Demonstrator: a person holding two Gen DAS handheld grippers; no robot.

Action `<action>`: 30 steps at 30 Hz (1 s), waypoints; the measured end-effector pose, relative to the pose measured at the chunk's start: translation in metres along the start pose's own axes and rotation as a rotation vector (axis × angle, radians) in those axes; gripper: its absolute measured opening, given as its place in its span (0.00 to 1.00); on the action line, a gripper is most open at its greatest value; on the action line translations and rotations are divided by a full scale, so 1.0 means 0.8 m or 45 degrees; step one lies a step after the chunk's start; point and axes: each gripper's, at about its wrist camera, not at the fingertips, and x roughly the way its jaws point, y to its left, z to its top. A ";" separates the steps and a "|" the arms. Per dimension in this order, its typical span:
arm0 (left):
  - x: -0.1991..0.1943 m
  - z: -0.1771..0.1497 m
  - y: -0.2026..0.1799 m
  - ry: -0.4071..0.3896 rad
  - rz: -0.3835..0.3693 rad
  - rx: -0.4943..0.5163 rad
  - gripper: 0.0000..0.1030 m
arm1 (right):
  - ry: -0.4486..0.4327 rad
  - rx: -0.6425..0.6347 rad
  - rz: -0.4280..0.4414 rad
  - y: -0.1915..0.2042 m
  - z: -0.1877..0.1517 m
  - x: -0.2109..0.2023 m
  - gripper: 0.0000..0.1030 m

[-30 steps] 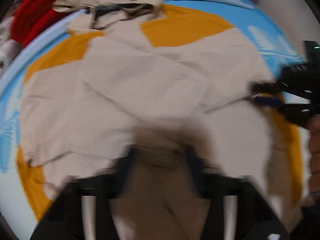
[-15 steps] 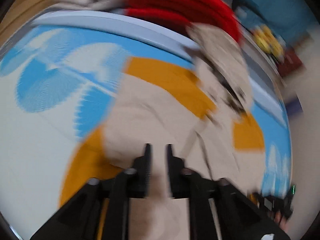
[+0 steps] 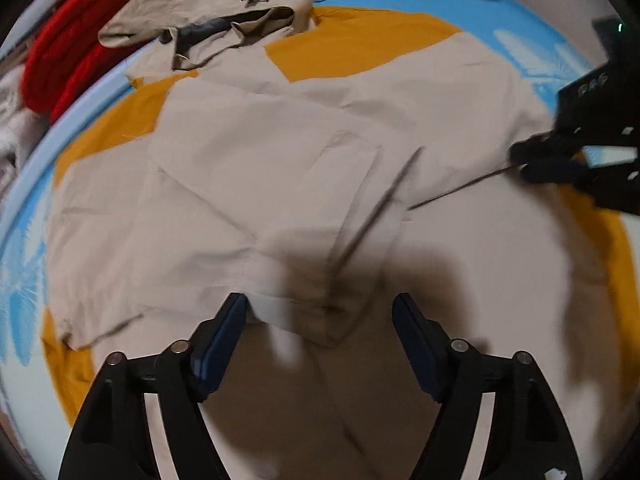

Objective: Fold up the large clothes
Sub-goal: 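Fold the held sleeve across the jacket body with the right gripper, then open the right gripper and lift both grippers off the jacket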

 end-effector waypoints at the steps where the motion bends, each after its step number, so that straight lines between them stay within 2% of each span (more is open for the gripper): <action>1: 0.000 0.001 0.003 -0.011 0.020 -0.014 0.31 | -0.008 -0.008 -0.001 0.002 0.000 -0.001 0.14; 2: -0.008 0.006 0.026 -0.027 0.026 -0.086 0.18 | -0.017 -0.016 0.003 0.003 0.001 -0.002 0.04; 3: -0.022 0.010 0.055 -0.073 0.018 -0.207 0.15 | -0.035 -0.027 0.003 0.005 0.002 -0.006 0.01; 6: -0.069 0.015 0.145 -0.179 0.059 -0.529 0.13 | -0.107 -0.006 -0.011 0.004 0.004 -0.023 0.00; 8: -0.090 0.006 0.211 -0.213 -0.007 -0.751 0.12 | -0.128 0.012 -0.022 0.003 0.006 -0.028 0.00; 11: -0.086 -0.026 0.305 -0.129 -0.119 -1.061 0.20 | -0.165 -0.002 -0.086 0.007 0.004 -0.038 0.02; 12: -0.085 -0.048 0.340 -0.113 -0.151 -1.206 0.23 | -0.176 -0.005 -0.095 0.008 0.004 -0.042 0.03; 15: -0.078 -0.081 0.384 -0.103 -0.209 -1.397 0.29 | -0.220 -0.051 -0.060 0.023 0.002 -0.056 0.05; 16: -0.073 -0.086 0.396 -0.094 -0.258 -1.428 0.30 | -0.227 -0.067 -0.047 0.027 0.002 -0.058 0.08; 18: -0.057 -0.099 0.402 -0.066 -0.346 -1.461 0.34 | -0.223 -0.093 -0.019 0.035 0.002 -0.058 0.24; 19: -0.047 -0.103 0.404 -0.048 -0.371 -1.478 0.34 | -0.199 -0.086 -0.014 0.035 0.002 -0.053 0.43; 20: -0.039 -0.103 0.401 -0.035 -0.379 -1.483 0.34 | -0.163 -0.064 -0.008 0.031 0.002 -0.045 0.52; 24: 0.003 -0.095 0.392 0.039 -0.460 -1.456 0.34 | -0.057 0.090 -0.009 -0.003 0.006 -0.013 0.52; 25: 0.009 -0.093 0.388 0.049 -0.462 -1.442 0.34 | -0.048 0.117 -0.009 -0.011 0.008 -0.008 0.50; 27: 0.016 -0.088 0.380 0.054 -0.439 -1.395 0.31 | -0.046 0.143 0.019 -0.020 0.012 -0.003 0.38; 28: 0.017 -0.085 0.379 0.053 -0.424 -1.368 0.27 | -0.048 0.137 0.041 -0.019 0.014 -0.002 0.21; 29: 0.016 -0.082 0.376 0.055 -0.411 -1.333 0.08 | -0.064 0.124 0.038 -0.017 0.015 -0.005 0.08; 30: 0.013 -0.079 0.374 0.054 -0.388 -1.305 0.05 | -0.086 0.119 0.019 -0.018 0.016 -0.009 0.02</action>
